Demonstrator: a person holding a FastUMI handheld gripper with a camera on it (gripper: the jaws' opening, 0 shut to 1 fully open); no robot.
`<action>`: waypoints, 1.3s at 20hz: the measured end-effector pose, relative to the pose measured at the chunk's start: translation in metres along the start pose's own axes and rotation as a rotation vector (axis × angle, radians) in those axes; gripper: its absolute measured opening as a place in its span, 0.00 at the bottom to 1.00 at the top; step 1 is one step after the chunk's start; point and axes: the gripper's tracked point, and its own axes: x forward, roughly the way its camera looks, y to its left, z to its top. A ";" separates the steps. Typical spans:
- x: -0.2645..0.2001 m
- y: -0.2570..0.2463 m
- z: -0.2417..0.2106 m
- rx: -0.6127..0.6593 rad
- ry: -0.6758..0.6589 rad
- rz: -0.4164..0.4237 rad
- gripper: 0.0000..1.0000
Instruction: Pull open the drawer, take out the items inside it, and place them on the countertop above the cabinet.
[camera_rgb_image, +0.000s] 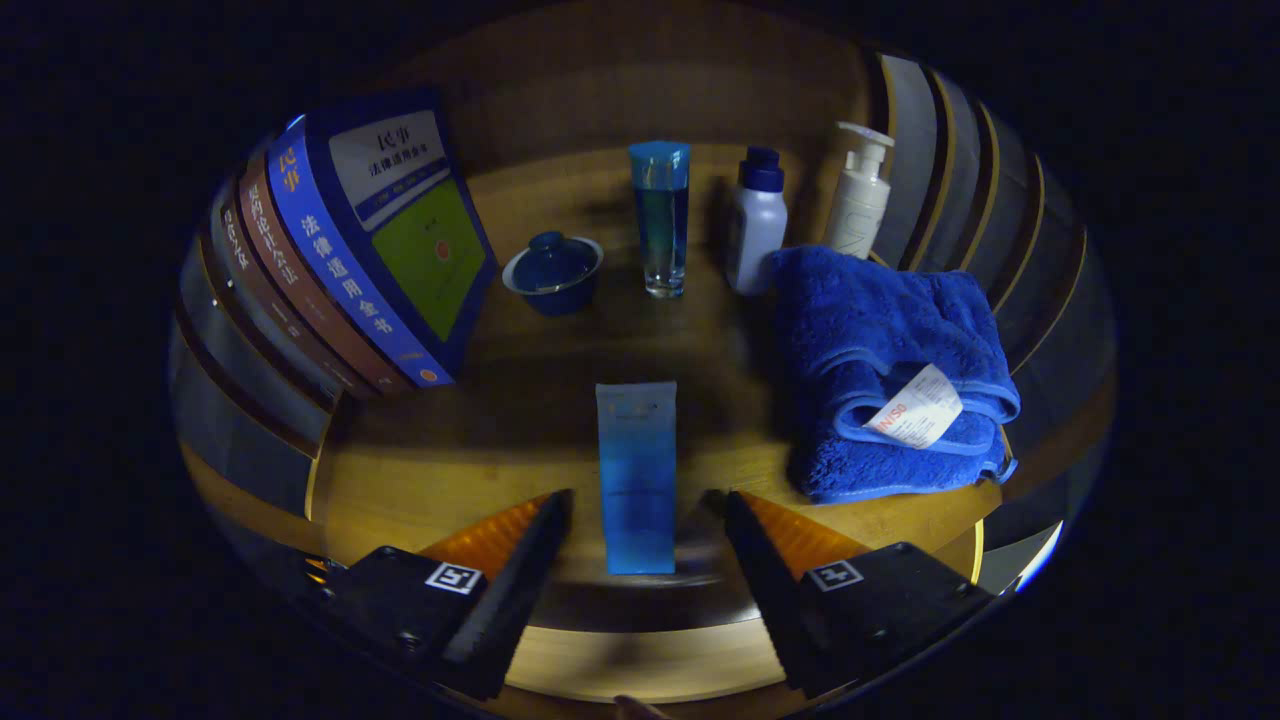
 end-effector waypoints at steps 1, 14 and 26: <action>-0.006 -0.003 -0.001 -0.004 -0.009 -0.004 0.99; -0.188 -0.003 -0.089 0.008 -0.445 0.127 1.00; -0.203 -0.019 -0.234 0.002 -0.462 0.109 1.00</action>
